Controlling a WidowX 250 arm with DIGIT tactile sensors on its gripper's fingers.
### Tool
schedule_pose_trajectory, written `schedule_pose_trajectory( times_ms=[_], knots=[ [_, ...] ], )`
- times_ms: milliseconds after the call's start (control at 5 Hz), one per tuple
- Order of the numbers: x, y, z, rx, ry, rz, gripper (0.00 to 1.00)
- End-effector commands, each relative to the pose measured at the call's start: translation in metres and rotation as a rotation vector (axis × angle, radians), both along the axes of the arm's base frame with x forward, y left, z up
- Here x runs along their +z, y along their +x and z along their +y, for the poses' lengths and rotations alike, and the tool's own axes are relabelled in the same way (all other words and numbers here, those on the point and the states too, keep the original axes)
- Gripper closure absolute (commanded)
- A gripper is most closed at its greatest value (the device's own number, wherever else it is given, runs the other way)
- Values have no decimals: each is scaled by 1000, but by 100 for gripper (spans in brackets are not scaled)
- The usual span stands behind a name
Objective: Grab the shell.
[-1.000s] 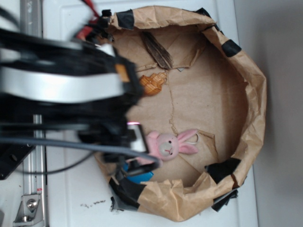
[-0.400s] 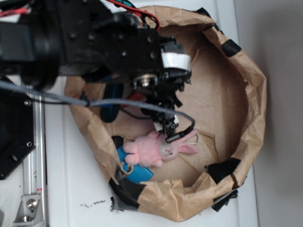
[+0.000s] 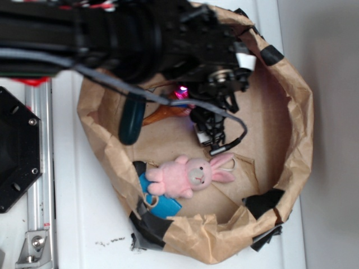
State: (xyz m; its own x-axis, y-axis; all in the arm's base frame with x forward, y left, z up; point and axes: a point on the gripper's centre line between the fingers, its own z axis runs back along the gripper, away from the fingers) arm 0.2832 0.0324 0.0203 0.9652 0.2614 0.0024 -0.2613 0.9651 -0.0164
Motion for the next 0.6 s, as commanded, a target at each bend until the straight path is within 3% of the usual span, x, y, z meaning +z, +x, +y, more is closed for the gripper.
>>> schedule_pose_trajectory(
  times_ms=[0, 400],
  knots=[
    [4, 5, -2, -19, 56, -12, 100],
    [4, 3, -5, -63, 78, 4, 100]
  ],
)
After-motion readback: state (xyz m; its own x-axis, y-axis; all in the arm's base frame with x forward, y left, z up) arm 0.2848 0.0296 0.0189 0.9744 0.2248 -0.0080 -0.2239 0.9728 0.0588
